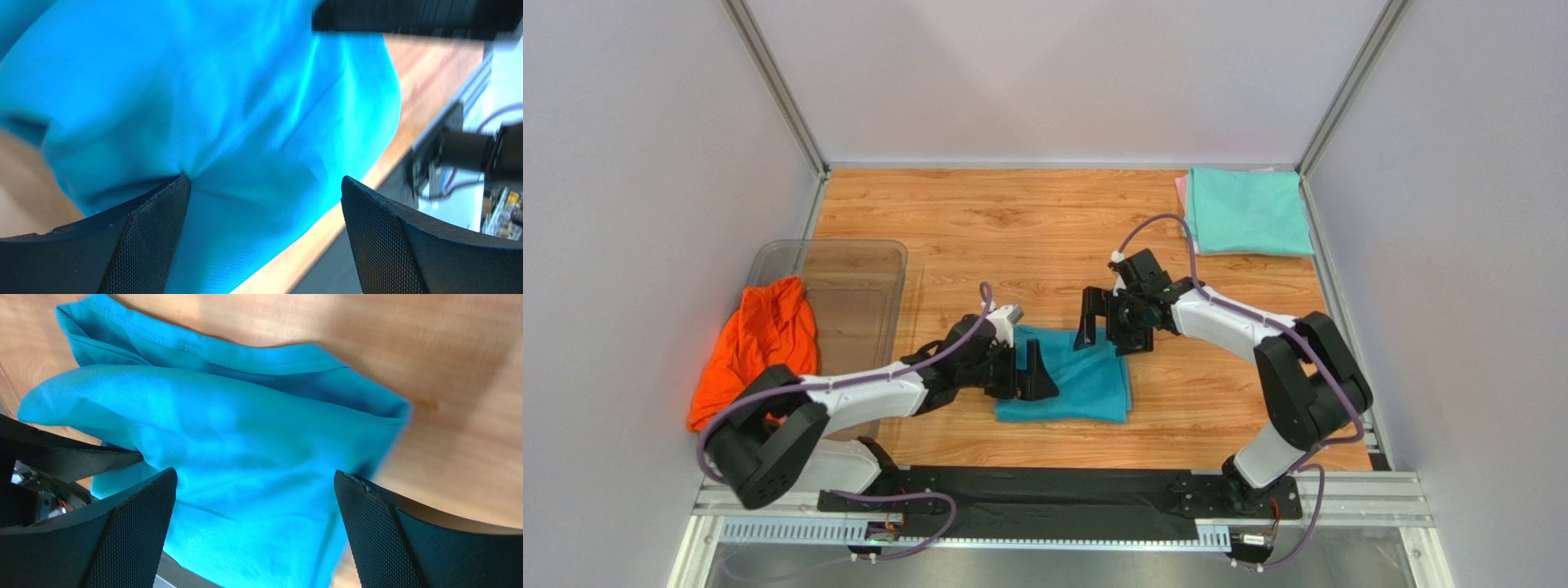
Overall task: Fold and stack the t-shirts
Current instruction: Fold the tshirt
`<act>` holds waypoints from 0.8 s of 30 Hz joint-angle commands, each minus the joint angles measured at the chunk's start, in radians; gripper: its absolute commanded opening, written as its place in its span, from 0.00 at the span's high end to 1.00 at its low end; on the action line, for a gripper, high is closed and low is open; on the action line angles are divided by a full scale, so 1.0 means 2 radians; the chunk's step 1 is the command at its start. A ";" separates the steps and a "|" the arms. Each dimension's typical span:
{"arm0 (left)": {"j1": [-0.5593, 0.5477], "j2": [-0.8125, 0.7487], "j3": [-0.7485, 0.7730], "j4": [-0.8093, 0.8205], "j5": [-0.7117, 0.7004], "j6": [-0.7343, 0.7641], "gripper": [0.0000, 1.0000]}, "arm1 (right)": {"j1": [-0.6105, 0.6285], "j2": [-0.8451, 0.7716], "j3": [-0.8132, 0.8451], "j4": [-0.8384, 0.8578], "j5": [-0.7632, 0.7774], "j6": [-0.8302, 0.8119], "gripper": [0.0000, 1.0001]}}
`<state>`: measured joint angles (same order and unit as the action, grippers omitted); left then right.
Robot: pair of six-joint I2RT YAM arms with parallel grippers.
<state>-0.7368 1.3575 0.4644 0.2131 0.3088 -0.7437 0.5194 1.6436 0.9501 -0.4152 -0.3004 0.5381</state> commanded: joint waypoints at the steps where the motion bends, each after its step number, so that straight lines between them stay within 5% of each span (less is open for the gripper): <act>1: -0.013 -0.068 -0.016 -0.084 -0.055 -0.019 0.00 | 0.010 -0.057 -0.004 -0.030 0.032 -0.020 0.00; 9: -0.012 -0.137 0.027 -0.146 -0.108 0.010 0.00 | 0.044 -0.171 -0.019 -0.054 0.005 -0.014 0.00; 16: 0.012 -0.026 0.074 -0.091 -0.091 0.027 0.00 | 0.079 -0.244 -0.105 0.017 -0.099 -0.001 0.00; 24: 0.059 0.111 0.094 0.009 -0.031 -0.019 0.00 | 0.137 -0.198 -0.185 0.141 -0.151 0.025 0.00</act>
<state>-0.6315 1.5188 0.6464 0.1654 0.2062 -0.7582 0.7685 1.2118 0.6010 -0.2943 -0.5491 0.5537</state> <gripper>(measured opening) 0.993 0.998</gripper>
